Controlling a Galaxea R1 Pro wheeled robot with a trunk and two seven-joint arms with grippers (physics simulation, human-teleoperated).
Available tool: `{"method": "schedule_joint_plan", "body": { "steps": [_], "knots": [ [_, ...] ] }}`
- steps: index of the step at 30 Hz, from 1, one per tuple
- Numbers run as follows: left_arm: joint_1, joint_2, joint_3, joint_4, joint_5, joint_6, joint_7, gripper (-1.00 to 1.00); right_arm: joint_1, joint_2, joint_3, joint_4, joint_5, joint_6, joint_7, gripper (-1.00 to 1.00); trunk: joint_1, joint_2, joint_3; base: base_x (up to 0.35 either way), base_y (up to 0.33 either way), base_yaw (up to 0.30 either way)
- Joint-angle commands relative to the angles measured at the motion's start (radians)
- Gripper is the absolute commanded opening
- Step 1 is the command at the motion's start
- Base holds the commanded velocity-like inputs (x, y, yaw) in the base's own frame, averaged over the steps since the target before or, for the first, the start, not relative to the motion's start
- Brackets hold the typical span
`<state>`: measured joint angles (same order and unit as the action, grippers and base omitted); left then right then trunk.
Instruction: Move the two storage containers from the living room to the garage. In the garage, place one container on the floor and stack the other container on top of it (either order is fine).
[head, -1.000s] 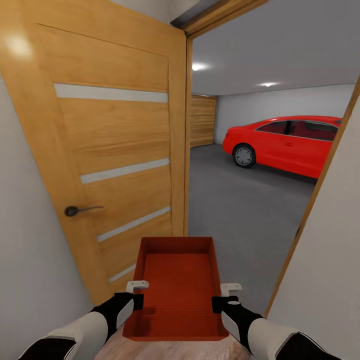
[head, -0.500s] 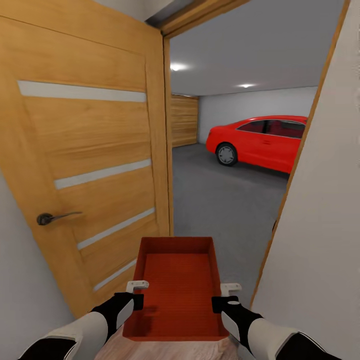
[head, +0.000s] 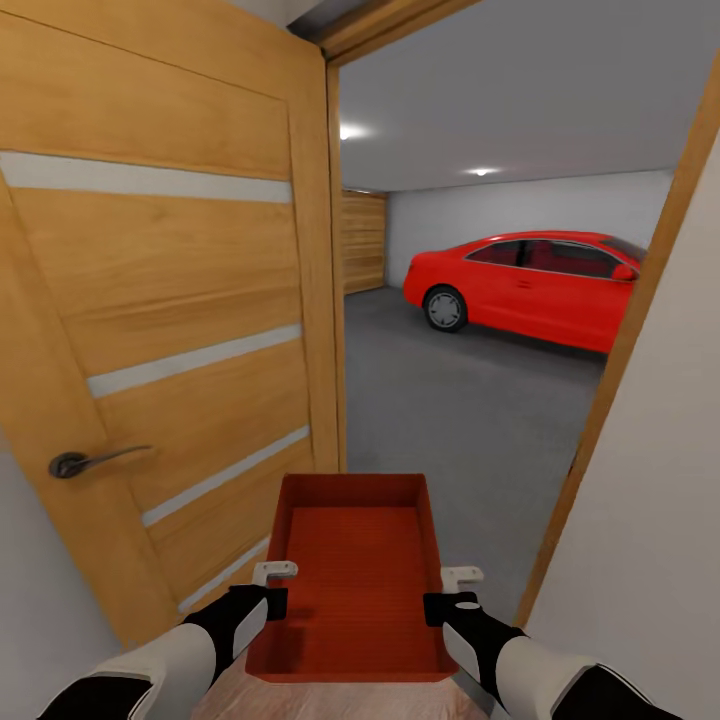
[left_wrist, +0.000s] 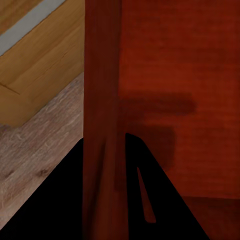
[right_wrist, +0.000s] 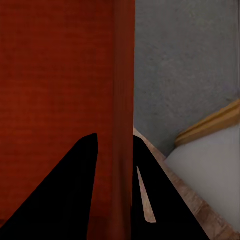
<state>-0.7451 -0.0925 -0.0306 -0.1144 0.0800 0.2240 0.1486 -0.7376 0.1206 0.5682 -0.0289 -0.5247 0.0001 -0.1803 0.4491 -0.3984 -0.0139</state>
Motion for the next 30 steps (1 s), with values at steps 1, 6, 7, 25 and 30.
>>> {"method": "schedule_joint_plan", "body": {
  "steps": [1, 6, 7, 25, 30],
  "knots": [
    [0.0, 0.0, 0.008, -0.006, -0.006, -0.002, 0.006, -1.0, 0.0, 0.004, 0.018, 0.002, -0.023, 0.001, 0.002, -1.0, 0.001, -0.002, -0.001, 0.212, 0.18, -0.227],
    [0.0, 0.0, 0.008, -0.006, -0.006, -0.002, 0.007, -1.0, 0.0, 0.004, 0.018, 0.002, -0.023, 0.001, 0.002, -1.0, 0.001, -0.002, -0.001, 0.204, 0.165, -0.238],
    [0.0, 0.0, 0.008, -0.006, -0.006, -0.002, 0.007, -1.0, 0.0, 0.004, 0.017, 0.002, -0.023, 0.001, 0.002, -1.0, 0.001, -0.002, -0.001, 0.197, 0.152, -0.242],
    [0.0, -0.001, 0.008, -0.007, -0.006, -0.002, 0.006, -1.0, 0.0, 0.004, 0.018, 0.002, -0.023, 0.001, 0.002, -1.0, 0.001, -0.002, -0.001, 0.12, 0.081, -0.243],
    [0.0, -0.001, 0.008, -0.007, -0.007, -0.002, 0.006, -1.0, 0.0, 0.004, 0.018, 0.002, -0.023, 0.001, 0.002, -1.0, 0.001, -0.002, -0.001, 0.001, 0.0, -0.243]
  ]
}}
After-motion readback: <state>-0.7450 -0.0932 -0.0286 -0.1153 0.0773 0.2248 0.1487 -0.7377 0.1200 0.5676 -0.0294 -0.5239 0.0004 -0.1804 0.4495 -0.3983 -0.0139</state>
